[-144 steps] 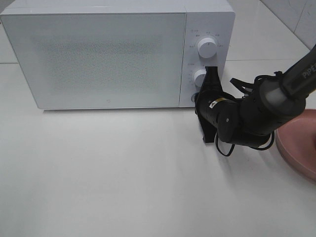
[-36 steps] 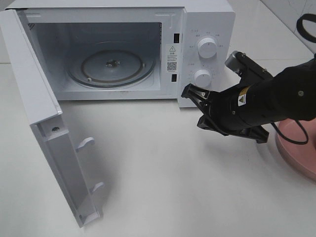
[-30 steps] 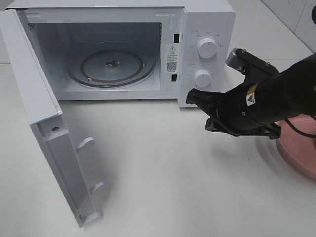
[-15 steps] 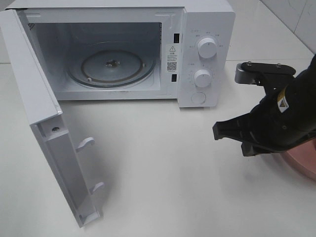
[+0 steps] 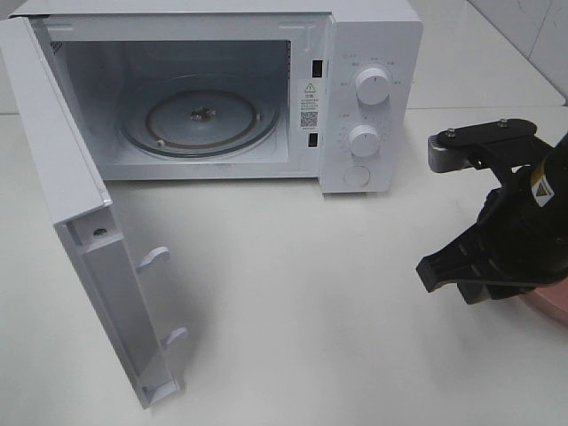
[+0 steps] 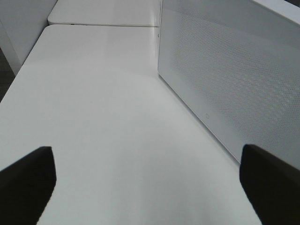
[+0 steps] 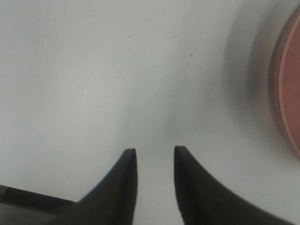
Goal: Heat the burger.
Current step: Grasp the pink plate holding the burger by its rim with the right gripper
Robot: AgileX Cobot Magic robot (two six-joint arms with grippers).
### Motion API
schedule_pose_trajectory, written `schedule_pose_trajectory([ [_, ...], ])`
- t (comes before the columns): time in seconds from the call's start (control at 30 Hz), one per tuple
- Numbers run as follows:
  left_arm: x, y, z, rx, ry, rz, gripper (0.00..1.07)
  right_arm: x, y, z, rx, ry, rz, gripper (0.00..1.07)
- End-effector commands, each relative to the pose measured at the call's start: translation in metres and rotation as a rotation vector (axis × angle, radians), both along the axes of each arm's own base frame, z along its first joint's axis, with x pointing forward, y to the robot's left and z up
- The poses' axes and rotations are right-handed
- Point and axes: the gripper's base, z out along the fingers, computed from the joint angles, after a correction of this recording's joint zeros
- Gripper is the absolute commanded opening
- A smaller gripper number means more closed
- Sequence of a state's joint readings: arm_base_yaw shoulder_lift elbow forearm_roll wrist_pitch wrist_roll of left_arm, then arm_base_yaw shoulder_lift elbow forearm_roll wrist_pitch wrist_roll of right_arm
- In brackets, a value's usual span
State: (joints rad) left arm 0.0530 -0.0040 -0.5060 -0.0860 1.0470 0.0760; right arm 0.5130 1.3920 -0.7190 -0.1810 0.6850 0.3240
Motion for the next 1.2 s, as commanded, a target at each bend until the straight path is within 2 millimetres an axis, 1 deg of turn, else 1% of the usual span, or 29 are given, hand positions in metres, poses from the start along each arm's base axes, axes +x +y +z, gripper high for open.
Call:
schedule_pose_trajectory([
  [0.03,-0.002,0.0,0.0,-0.006,-0.032,0.004,1.02,-0.001,-0.002,0.001,-0.017,0.001,0.036,0.46],
  [0.07,-0.002,0.0,0.0,-0.006,-0.032,0.004,1.02,-0.001,-0.002,0.001,-0.019,-0.001,0.049,0.54],
  [0.1,-0.002,0.0,0.0,-0.006,-0.032,0.004,1.02,0.0,-0.002,0.001,-0.024,-0.003,0.069,0.68],
  [0.13,-0.002,0.0,0.0,-0.006,-0.032,0.004,1.02,0.0,-0.002,0.001,-0.024,-0.003,0.069,0.68],
  [0.17,-0.002,0.0,0.0,-0.006,-0.032,0.004,1.02,0.0,-0.002,0.001,-0.026,-0.003,0.079,0.81],
  [0.2,-0.002,0.0,0.0,-0.006,-0.032,0.004,1.02,0.0,-0.002,0.001,-0.026,-0.003,0.079,0.81],
  [0.27,-0.002,0.0,0.0,-0.006,-0.032,0.004,1.02,0.0,-0.004,0.001,-0.027,0.002,0.068,0.91],
  [0.3,-0.002,0.0,0.0,-0.006,-0.032,0.004,1.02,0.0,-0.004,0.001,-0.027,0.002,0.068,0.91],
  [0.37,-0.002,0.0,0.0,-0.006,-0.032,0.004,1.02,0.003,-0.013,0.001,-0.034,0.018,0.023,0.91],
  [0.4,-0.002,0.0,0.0,-0.006,-0.032,0.004,1.02,0.003,-0.013,0.001,-0.034,0.018,0.023,0.91],
  [0.43,-0.002,0.0,0.0,-0.006,-0.032,0.004,1.02,0.005,-0.02,0.001,-0.039,0.022,-0.006,0.91],
  [0.5,-0.002,0.0,0.0,-0.006,-0.032,0.004,1.02,0.006,-0.024,0.001,-0.04,0.022,-0.017,0.9],
  [0.57,-0.002,0.0,0.0,-0.006,-0.032,0.004,1.02,0.011,-0.035,0.001,-0.038,0.019,-0.068,0.9],
  [0.6,-0.002,0.0,0.0,-0.006,-0.032,0.004,1.02,0.011,-0.035,0.001,-0.038,0.019,-0.068,0.9],
  [0.63,-0.002,0.0,0.0,-0.006,-0.032,0.004,1.02,0.013,-0.043,0.001,-0.04,0.019,-0.091,0.89],
  [0.67,-0.002,0.0,0.0,-0.006,-0.032,0.004,1.02,0.013,-0.043,0.001,-0.04,0.019,-0.091,0.89],
  [0.7,-0.002,0.0,0.0,-0.006,-0.032,0.004,1.02,0.015,-0.049,0.001,-0.04,0.017,-0.112,0.89],
  [0.77,-0.002,0.0,0.0,-0.006,-0.032,0.004,1.02,0.016,-0.052,0.001,-0.039,0.017,-0.122,0.89],
  [0.8,-0.002,0.0,0.0,-0.006,-0.032,0.004,1.02,0.018,-0.057,0.001,-0.035,0.011,-0.147,0.88],
  [0.93,-0.002,0.0,0.0,-0.006,-0.032,0.004,1.02,0.025,-0.061,0.003,-0.035,0.01,-0.171,0.88],
  [0.97,-0.002,0.0,0.0,-0.006,-0.032,0.004,1.02,0.032,-0.062,0.003,-0.037,0.013,-0.176,0.87],
  [1.03,-0.002,0.0,0.0,-0.006,-0.032,0.004,1.02,0.036,-0.063,0.004,-0.039,0.015,-0.177,0.87],
  [1.1,-0.002,0.0,0.0,-0.006,-0.032,0.004,1.02,0.048,-0.061,0.002,-0.043,0.026,-0.171,0.87],
  [1.13,-0.002,0.0,0.0,-0.006,-0.032,0.004,1.02,0.048,-0.061,0.002,-0.043,0.026,-0.171,0.87],
  [1.17,-0.002,0.0,0.0,-0.006,-0.032,0.004,1.02,0.056,-0.059,-0.001,-0.047,0.035,-0.166,0.87],
  [1.2,-0.002,0.0,0.0,-0.006,-0.032,0.004,1.02,0.056,-0.059,-0.001,-0.047,0.035,-0.166,0.87],
])
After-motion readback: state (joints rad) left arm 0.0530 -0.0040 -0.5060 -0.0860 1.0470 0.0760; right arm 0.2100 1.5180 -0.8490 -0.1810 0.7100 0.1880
